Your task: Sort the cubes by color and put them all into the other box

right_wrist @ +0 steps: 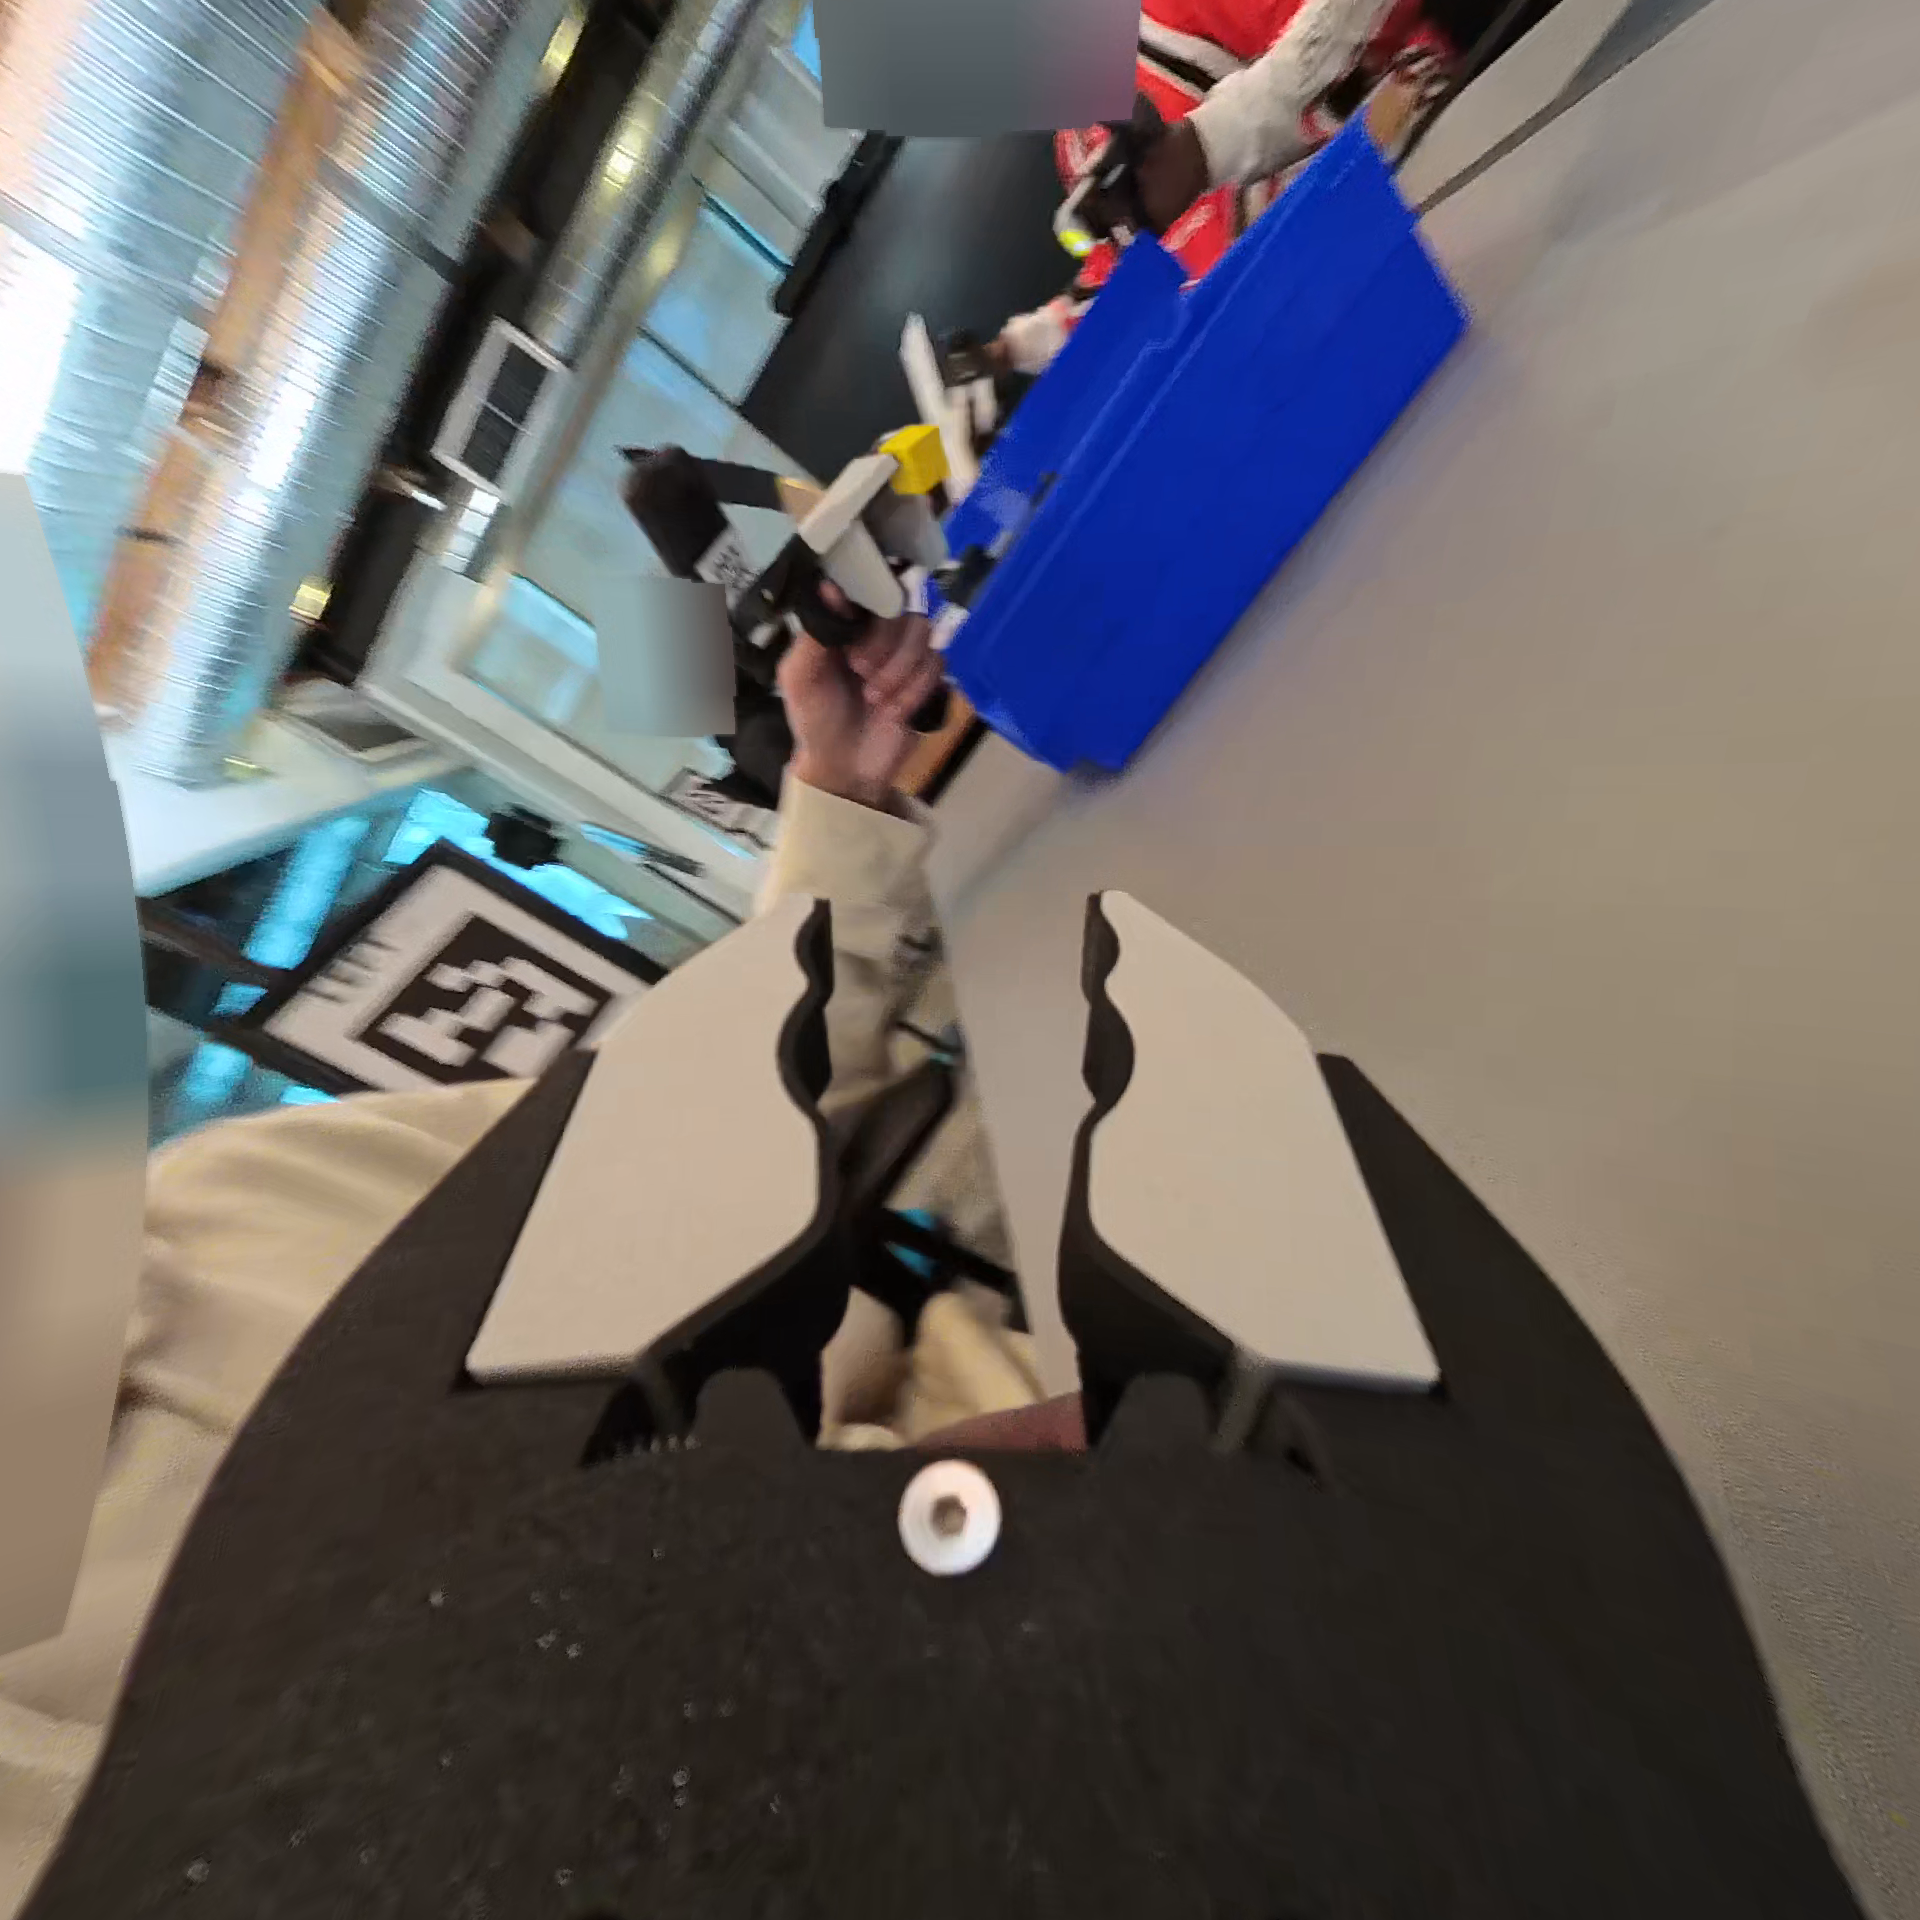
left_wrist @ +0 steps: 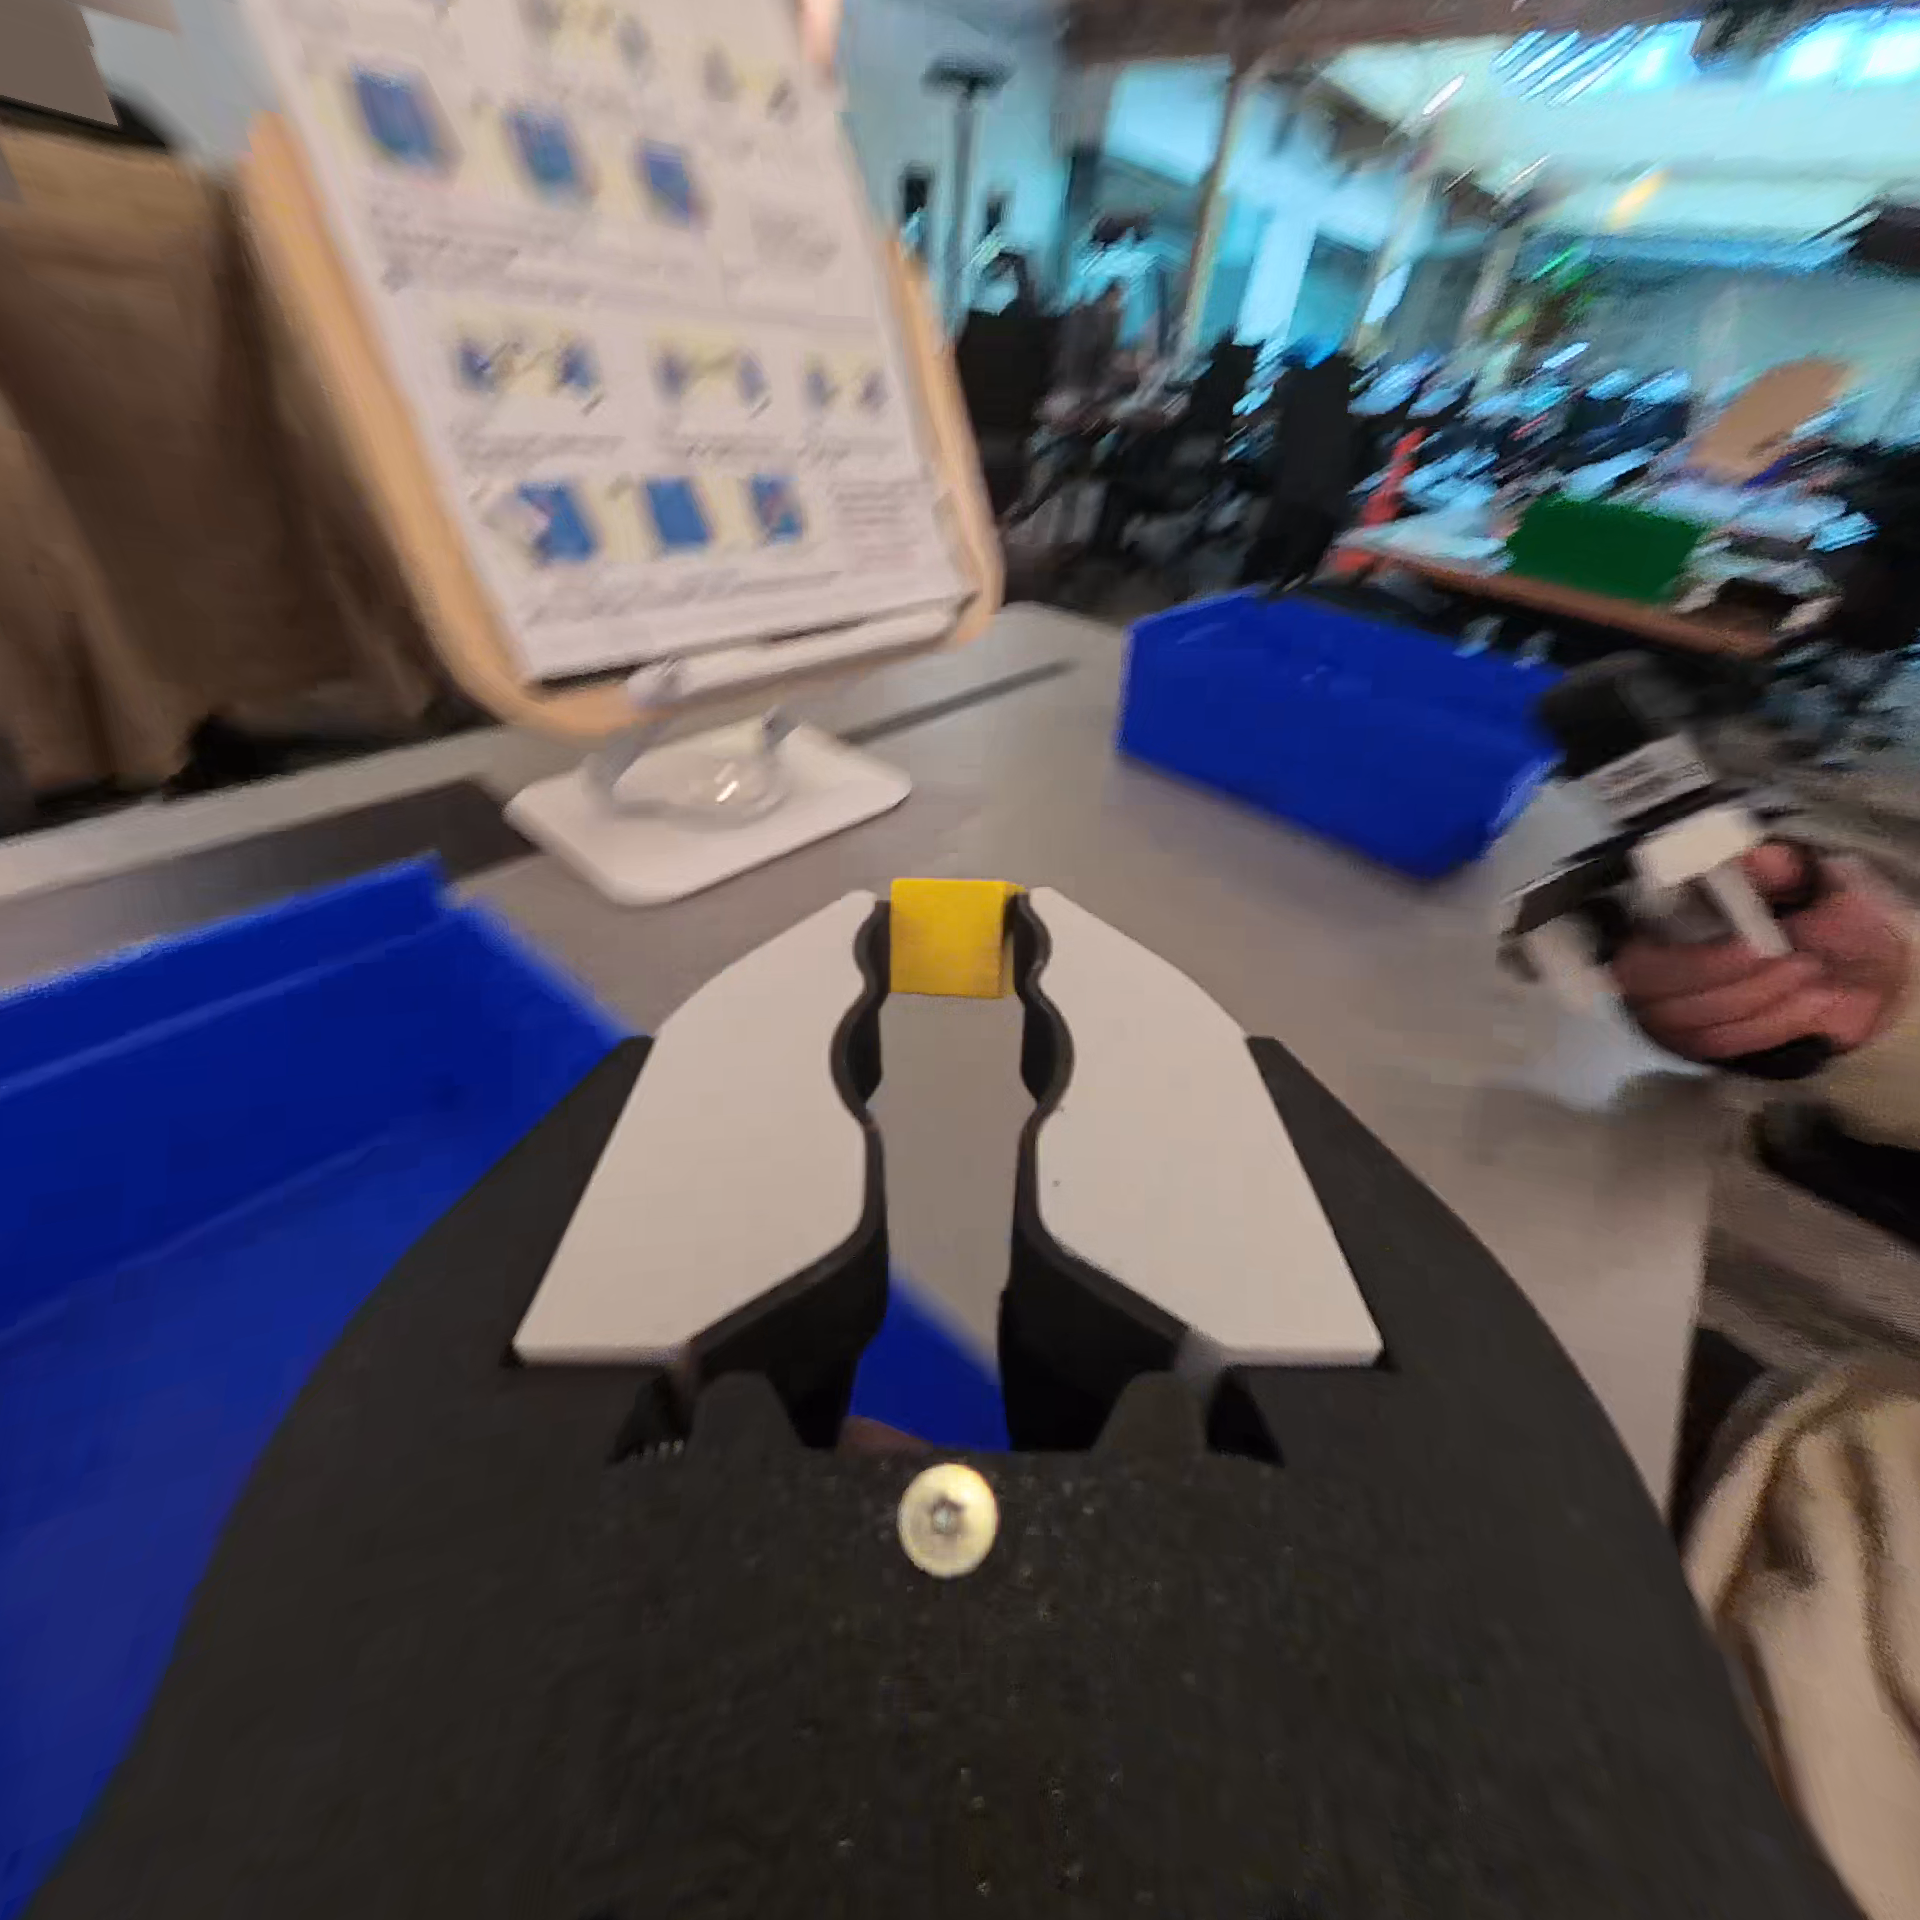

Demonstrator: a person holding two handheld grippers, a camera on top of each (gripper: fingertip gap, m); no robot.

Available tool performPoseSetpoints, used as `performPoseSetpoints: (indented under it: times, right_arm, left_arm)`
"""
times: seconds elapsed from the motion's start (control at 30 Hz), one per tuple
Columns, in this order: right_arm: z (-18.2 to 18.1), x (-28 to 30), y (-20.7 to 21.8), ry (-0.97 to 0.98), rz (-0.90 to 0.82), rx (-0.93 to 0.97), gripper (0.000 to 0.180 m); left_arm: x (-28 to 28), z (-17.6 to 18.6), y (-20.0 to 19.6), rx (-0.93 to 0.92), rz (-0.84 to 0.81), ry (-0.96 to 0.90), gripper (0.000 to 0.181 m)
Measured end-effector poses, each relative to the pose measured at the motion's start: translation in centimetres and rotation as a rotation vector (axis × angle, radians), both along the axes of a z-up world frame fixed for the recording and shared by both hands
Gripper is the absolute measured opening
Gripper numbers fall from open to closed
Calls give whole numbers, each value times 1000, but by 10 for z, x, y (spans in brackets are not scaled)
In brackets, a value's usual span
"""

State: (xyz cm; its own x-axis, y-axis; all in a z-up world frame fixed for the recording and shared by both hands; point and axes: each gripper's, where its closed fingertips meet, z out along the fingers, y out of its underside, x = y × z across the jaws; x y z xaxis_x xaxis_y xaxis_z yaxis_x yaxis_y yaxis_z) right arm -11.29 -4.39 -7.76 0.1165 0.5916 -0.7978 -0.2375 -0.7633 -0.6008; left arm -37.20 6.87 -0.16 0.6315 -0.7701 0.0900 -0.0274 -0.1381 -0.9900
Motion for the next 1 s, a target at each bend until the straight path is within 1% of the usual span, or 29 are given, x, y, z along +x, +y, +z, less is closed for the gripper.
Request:
performPoseSetpoints:
  times: [0.07, 0.13, 0.2, 0.3, 0.37, 0.47, 0.5, 0.57, 0.67, 0.7, 0.77, 0.83, 0.93, 1.0]
  right_arm:
    - [17, -14, 8, 137, 87, -99, 48]
    - [38, -27, 21, 317, 168, -220, 49]
    - [56, -38, 34, 467, 234, -321, 50]
    - [70, -46, 50, 566, 254, -376, 51]
    - [69, -51, 53, 549, 246, -371, 51]
    - [66, -49, 54, 572, 249, -385, 49]
    - [64, -49, 53, 573, 261, -385, 43]
    - [57, -50, 49, 543, 282, -384, 24]
    - [49, -45, 51, 529, 249, -375, 21]
    - [47, -43, 51, 508, 226, -360, 21]
    - [45, -36, 44, 459, 184, -299, 22]
    - [40, -25, 29, 378, 128, -197, 22]
    - [25, -5, 2, 189, -3, -23, 22]
    - [20, 14, -9, 90, -104, 77, 22]
  left_arm:
    - [40, 20, -15, 65, -126, -69, 22]
    - [85, 30, -29, 128, -229, -89, 22]
    - [130, 28, -40, 169, -314, -70, 22]
    - [179, 16, -51, 213, -393, -22, 22]
    - [200, 8, -56, 221, -424, -6, 22]
    - [219, -12, -60, 211, -453, 63, 22]
    - [222, -15, -60, 213, -455, 61, 22]
    - [227, -19, -63, 204, -467, 53, 22]
    - [227, -29, -67, 204, -445, 105, 22]
    - [225, -31, -71, 198, -430, 115, 26]
    - [216, -40, -84, 169, -413, 138, 46]
    - [201, -50, -96, 122, -363, 143, 50]
    - [177, -70, -105, 19, -245, 135, 50]
    - [165, -77, -113, -36, -224, 97, 48]
